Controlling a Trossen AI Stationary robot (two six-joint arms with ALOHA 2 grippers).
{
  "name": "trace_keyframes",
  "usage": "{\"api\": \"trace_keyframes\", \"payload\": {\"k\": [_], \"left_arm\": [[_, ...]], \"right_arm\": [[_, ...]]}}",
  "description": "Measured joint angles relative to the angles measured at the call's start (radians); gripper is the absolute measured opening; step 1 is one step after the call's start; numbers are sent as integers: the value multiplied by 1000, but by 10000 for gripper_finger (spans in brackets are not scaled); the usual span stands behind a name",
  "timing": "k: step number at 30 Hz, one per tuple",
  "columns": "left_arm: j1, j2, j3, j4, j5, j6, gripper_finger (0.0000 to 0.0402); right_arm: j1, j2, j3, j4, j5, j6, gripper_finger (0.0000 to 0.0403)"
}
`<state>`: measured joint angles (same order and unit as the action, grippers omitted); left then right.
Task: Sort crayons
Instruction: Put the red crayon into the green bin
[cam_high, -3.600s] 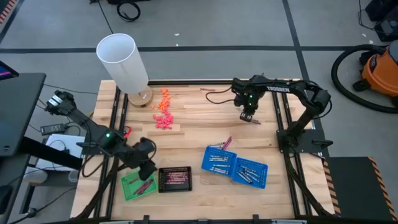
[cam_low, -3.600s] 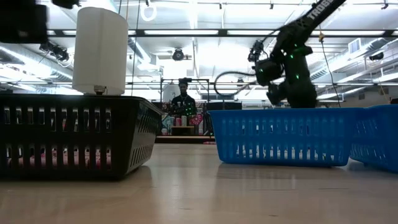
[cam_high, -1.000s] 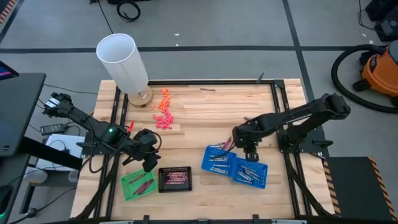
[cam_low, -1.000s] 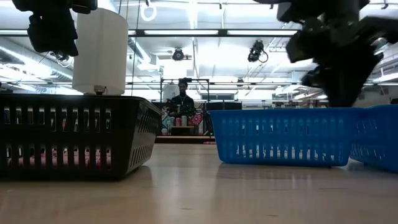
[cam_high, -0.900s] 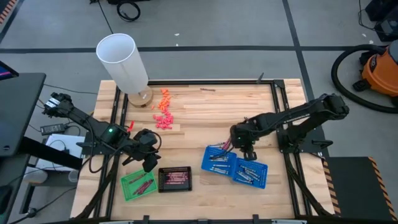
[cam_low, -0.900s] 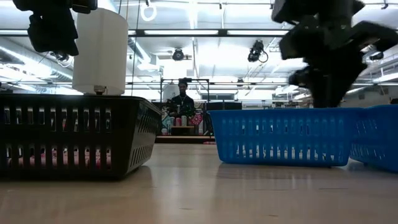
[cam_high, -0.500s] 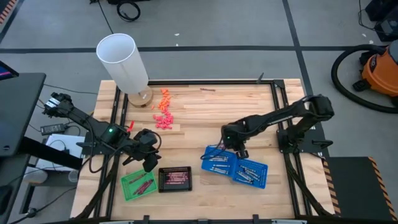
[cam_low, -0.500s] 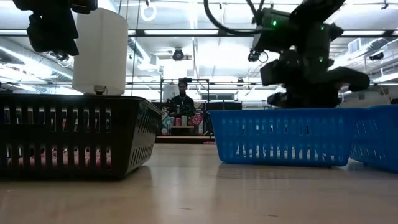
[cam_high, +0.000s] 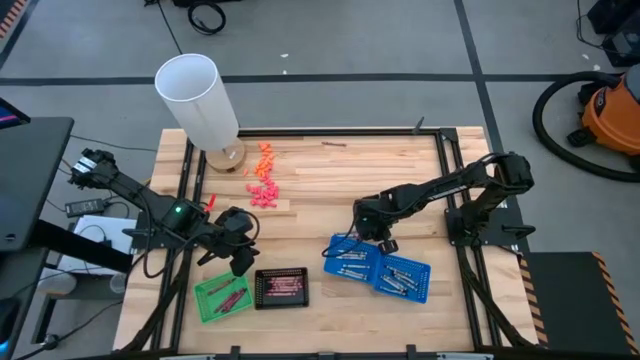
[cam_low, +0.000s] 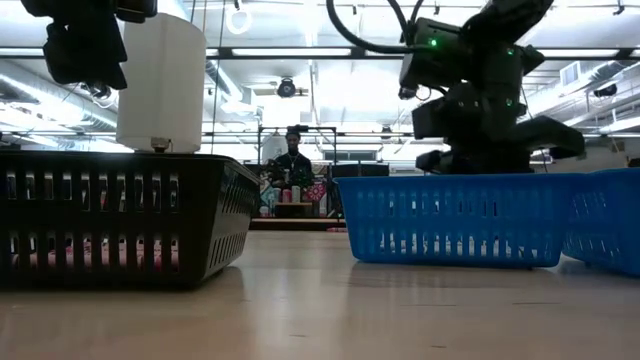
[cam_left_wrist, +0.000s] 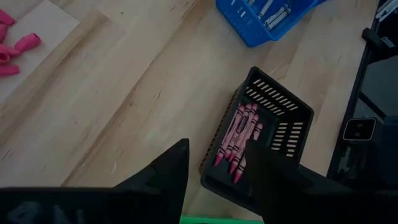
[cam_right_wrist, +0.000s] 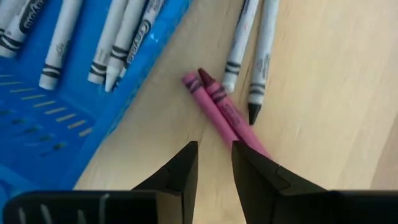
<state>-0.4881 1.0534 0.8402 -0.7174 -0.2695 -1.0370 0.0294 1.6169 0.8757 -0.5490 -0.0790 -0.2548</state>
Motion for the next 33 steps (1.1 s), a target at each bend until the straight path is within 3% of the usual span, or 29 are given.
{"api": "trace_keyframes", "payload": {"k": [23,33], "left_arm": [[9,0,0,11,0,-14,167],[8,0,0,11,1,-15,167]], "right_arm": [[-40,88,0,27,-52,-46,101],[-40,90,-1,15,-52,-44,30]]}}
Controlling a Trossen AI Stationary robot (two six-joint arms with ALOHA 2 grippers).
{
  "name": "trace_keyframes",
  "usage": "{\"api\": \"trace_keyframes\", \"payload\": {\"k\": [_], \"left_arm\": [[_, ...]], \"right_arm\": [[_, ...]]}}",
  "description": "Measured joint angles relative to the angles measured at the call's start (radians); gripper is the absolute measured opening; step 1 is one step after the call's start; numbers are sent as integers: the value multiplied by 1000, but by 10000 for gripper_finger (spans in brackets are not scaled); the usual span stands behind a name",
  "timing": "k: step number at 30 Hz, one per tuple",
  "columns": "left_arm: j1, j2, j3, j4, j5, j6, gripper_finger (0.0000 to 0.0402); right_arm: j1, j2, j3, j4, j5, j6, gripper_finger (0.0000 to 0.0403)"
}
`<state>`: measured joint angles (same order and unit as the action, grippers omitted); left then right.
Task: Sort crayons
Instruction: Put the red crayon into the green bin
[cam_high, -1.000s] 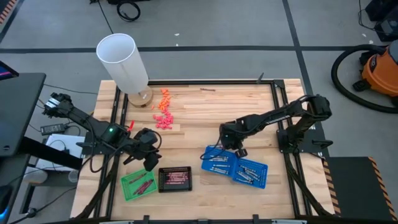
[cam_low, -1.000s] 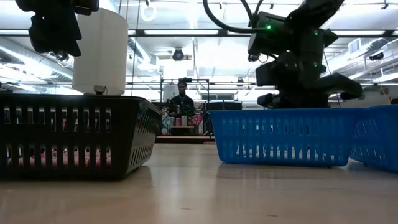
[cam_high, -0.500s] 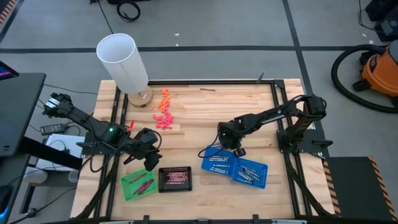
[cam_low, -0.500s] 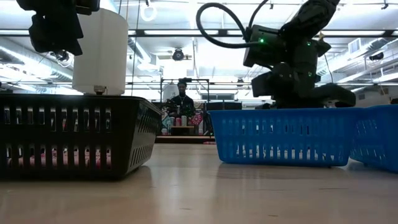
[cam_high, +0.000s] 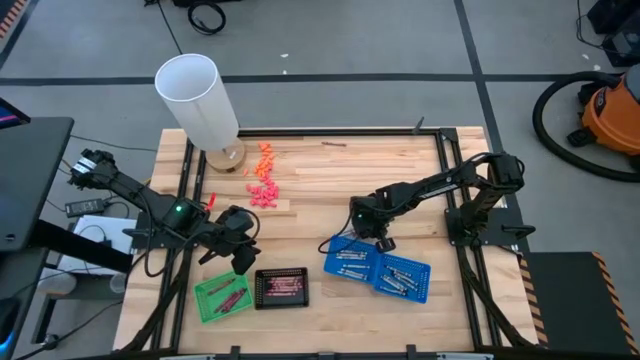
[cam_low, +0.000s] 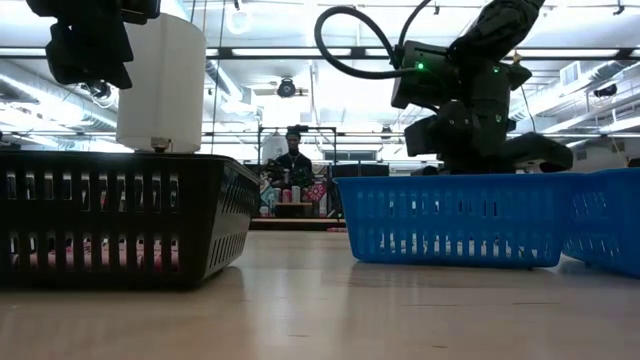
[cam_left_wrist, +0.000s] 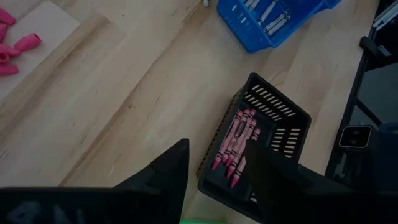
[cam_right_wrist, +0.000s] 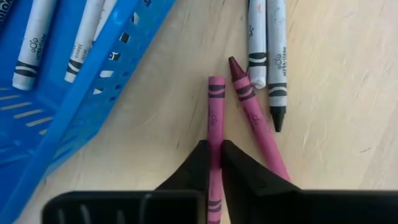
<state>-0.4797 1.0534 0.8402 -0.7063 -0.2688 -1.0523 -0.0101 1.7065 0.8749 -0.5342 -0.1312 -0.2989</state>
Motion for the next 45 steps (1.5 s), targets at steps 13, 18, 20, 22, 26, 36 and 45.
{"api": "trace_keyframes", "payload": {"k": [13,18,20,22,26,36,45], "left_arm": [[9,0,0,0,0,17,167],[35,0,0,0,0,67,167],[42,0,0,-2,0,86,167],[52,0,0,-1,0,104,167],[64,0,0,-3,0,130,167],[61,0,0,15,-8,187,166],[58,10,-60,342,-167,361,166]], "right_arm": [[-2,-13,66,-202,-7,29,34],[-14,-29,126,-265,-5,65,35],[-14,-29,147,-288,-2,68,35],[-14,-31,163,-311,-3,73,35],[-14,-31,201,-368,-33,122,35],[-14,-32,354,-343,-170,221,35],[-14,-33,448,-57,-256,345,36]]}}
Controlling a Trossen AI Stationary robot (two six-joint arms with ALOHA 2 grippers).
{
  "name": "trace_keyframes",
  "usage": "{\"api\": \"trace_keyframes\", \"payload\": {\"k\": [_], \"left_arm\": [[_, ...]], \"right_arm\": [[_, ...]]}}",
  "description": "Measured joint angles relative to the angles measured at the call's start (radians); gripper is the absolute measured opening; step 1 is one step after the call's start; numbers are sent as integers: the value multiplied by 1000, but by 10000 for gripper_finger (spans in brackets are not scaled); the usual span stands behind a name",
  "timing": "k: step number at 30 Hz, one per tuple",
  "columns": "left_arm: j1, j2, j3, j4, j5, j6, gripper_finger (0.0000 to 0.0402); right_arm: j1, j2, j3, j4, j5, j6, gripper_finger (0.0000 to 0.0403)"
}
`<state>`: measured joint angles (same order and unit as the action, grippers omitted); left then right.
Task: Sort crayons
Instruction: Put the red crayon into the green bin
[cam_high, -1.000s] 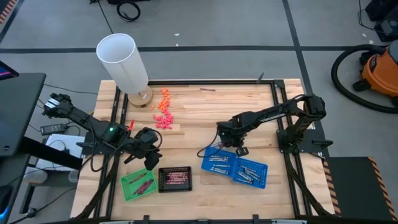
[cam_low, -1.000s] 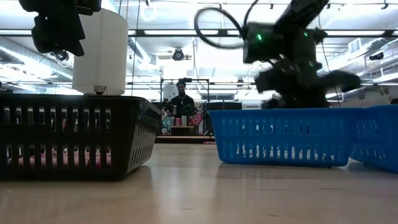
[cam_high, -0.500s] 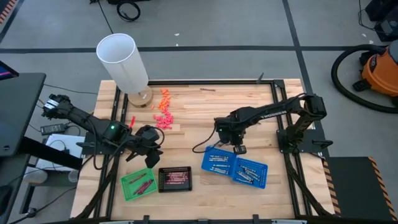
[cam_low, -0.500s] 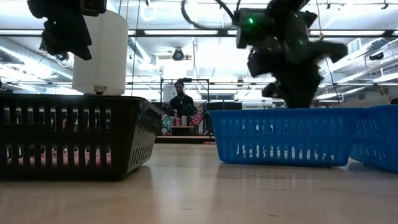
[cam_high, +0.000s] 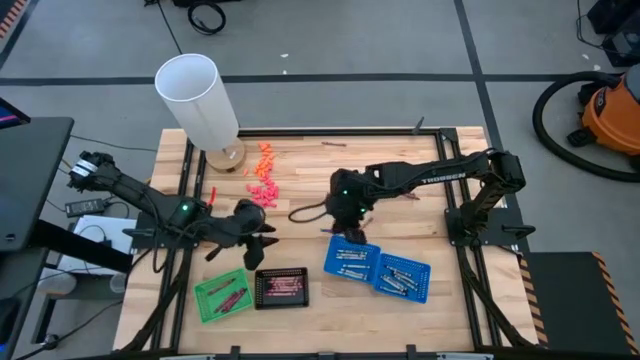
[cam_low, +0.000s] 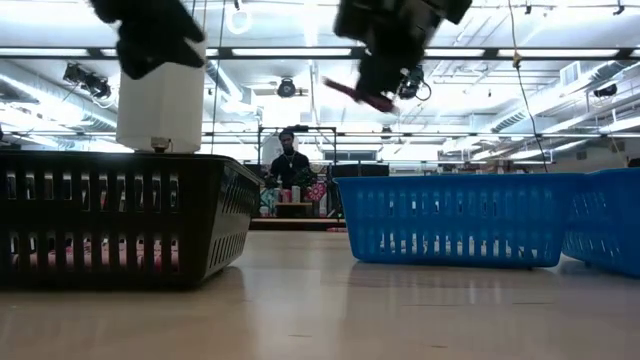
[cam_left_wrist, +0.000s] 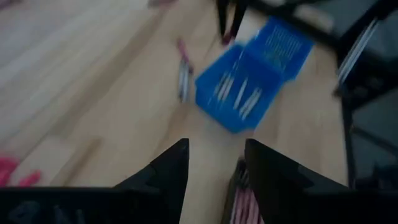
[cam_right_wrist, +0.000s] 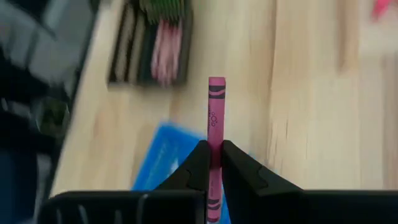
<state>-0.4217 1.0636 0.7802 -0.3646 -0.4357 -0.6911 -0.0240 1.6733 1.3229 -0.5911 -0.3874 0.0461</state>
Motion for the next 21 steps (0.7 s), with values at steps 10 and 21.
{"api": "trace_keyframes", "payload": {"k": [10,21], "left_arm": [[32,82,-68,331,-85,53,166],[103,148,-68,644,-85,179,166]], "right_arm": [[14,0,1,529,44,223,36],[36,0,1,731,143,251,36]]}}
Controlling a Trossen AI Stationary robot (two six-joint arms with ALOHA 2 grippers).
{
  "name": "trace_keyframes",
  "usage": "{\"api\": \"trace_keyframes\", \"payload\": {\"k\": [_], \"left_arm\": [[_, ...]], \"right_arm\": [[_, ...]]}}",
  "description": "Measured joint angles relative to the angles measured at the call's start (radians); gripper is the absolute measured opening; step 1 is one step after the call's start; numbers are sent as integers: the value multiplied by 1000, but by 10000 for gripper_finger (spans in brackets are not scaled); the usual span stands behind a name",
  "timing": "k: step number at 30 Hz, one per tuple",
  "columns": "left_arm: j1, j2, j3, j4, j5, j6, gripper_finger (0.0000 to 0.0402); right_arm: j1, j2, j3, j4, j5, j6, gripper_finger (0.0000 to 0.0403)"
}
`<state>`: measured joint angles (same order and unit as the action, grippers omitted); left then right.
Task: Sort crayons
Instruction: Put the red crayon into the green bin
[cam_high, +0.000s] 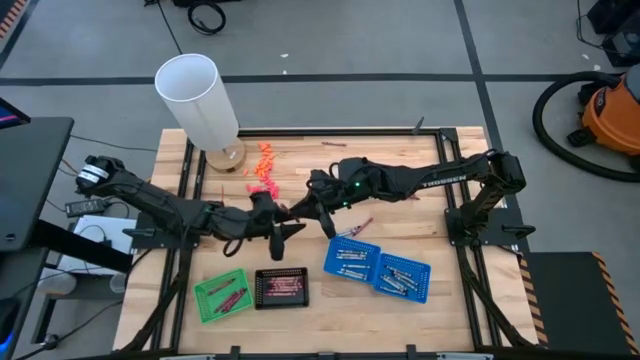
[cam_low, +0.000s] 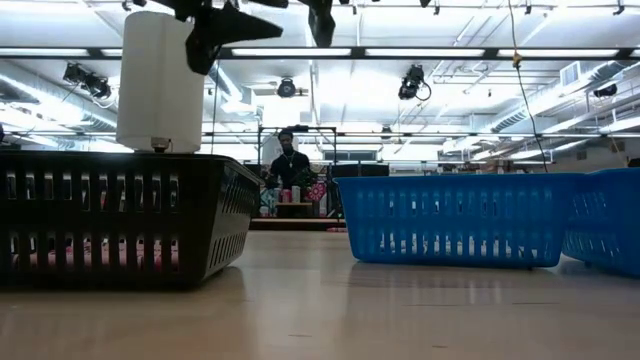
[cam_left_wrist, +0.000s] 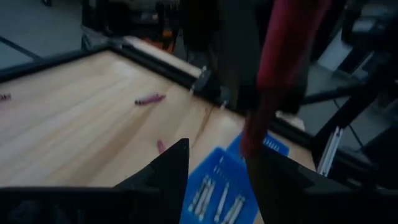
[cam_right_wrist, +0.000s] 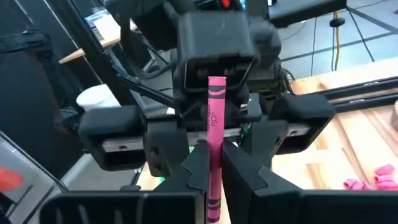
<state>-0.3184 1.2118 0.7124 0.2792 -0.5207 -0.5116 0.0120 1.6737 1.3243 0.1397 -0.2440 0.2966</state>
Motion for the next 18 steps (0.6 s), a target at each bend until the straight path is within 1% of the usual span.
{"api": "trace_keyframes", "payload": {"k": [5,8,12,18], "left_arm": [[19,0,0,54,1,35,166],[19,0,0,62,1,34,155],[19,0,0,61,2,30,120],[18,0,0,62,8,4,45]], "right_arm": [[5,0,0,-1,23,-4,36],[6,0,0,-1,23,-8,36],[5,1,0,-2,26,-11,36],[5,2,0,-13,30,-31,36]]}}
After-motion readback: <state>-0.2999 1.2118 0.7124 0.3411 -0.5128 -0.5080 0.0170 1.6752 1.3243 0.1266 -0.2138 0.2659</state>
